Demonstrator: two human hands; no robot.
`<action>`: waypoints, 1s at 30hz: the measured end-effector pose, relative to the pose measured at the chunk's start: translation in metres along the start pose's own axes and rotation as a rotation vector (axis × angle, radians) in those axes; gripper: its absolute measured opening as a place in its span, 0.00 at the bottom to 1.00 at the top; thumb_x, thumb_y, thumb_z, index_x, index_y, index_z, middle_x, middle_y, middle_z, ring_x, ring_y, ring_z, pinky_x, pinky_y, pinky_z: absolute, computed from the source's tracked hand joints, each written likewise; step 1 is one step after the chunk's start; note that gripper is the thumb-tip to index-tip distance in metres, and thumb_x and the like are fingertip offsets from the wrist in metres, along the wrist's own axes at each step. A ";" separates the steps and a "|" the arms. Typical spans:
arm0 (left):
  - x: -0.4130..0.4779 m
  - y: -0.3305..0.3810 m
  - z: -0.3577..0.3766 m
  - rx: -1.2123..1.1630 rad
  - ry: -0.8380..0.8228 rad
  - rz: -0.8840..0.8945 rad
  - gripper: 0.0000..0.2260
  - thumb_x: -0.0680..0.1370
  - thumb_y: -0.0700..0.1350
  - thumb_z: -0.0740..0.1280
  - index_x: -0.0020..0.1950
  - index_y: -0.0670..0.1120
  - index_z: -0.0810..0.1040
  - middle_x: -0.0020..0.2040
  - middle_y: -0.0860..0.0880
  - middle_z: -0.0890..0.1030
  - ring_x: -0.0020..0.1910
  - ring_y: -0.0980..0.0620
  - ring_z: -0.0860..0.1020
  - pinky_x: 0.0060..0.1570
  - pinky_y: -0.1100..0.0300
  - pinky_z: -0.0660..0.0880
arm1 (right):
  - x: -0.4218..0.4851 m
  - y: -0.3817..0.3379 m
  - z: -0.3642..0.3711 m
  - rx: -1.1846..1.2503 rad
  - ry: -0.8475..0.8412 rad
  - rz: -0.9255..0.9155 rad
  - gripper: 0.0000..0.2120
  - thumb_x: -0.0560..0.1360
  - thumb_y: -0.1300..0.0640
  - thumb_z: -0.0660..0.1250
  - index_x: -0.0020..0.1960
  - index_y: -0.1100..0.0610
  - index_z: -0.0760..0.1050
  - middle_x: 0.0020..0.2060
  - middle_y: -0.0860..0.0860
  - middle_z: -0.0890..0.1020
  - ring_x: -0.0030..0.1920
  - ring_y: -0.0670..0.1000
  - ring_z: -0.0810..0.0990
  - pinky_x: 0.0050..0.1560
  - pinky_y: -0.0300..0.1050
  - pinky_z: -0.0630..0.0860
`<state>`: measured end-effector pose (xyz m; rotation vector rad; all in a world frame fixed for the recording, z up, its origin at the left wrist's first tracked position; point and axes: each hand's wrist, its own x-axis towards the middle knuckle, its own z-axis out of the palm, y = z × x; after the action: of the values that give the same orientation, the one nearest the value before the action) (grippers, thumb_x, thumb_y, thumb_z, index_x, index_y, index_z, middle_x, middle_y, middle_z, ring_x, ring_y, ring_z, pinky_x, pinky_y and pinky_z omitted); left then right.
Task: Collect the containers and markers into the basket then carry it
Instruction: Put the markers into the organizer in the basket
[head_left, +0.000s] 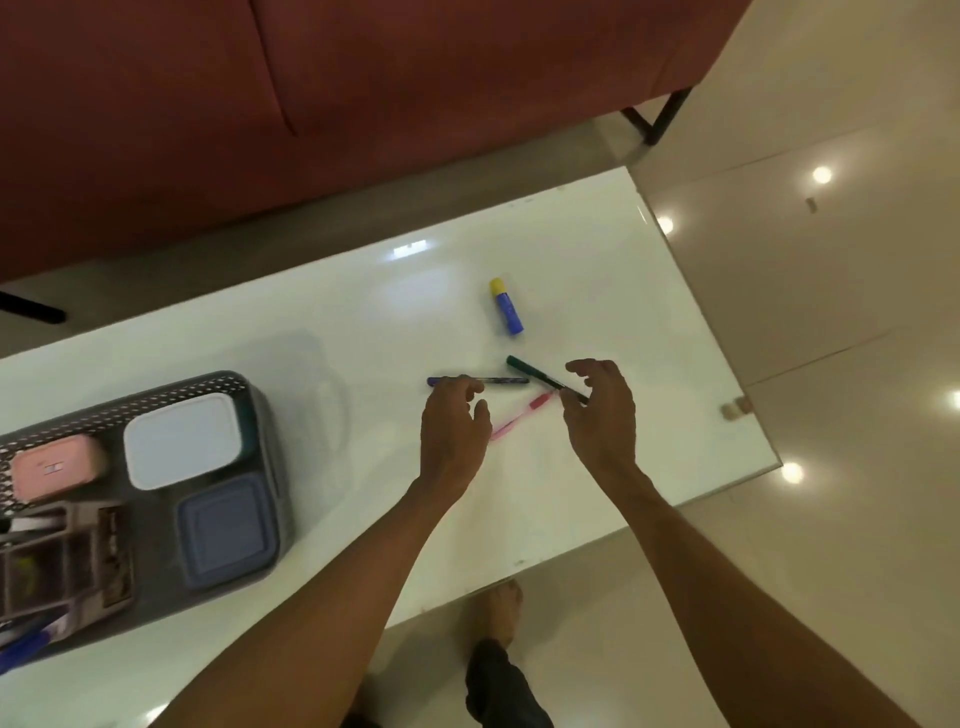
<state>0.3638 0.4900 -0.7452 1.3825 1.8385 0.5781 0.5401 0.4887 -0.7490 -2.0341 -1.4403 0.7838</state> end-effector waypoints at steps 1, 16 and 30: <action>0.004 0.002 0.006 0.007 0.031 -0.059 0.06 0.78 0.39 0.67 0.54 0.44 0.80 0.47 0.53 0.77 0.49 0.50 0.79 0.48 0.60 0.74 | 0.005 0.005 -0.001 -0.019 -0.014 0.010 0.17 0.75 0.66 0.68 0.61 0.54 0.77 0.58 0.50 0.78 0.57 0.54 0.77 0.51 0.48 0.77; 0.075 -0.017 0.050 -0.449 0.257 -0.798 0.14 0.70 0.49 0.76 0.45 0.39 0.79 0.29 0.44 0.83 0.30 0.44 0.85 0.41 0.50 0.84 | 0.068 0.009 0.037 -0.446 -0.366 -0.181 0.11 0.72 0.67 0.65 0.53 0.57 0.75 0.47 0.52 0.76 0.47 0.56 0.75 0.44 0.53 0.77; -0.013 -0.030 -0.110 -0.389 0.381 -0.262 0.04 0.76 0.48 0.68 0.50 0.51 0.78 0.32 0.51 0.84 0.36 0.48 0.84 0.44 0.47 0.82 | -0.005 -0.138 0.067 -0.021 -0.289 -0.215 0.13 0.73 0.71 0.66 0.50 0.55 0.72 0.42 0.50 0.80 0.42 0.55 0.78 0.41 0.54 0.77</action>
<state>0.2615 0.4769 -0.6953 0.7968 2.0215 1.0492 0.4013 0.5312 -0.6977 -1.7957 -1.7978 1.0018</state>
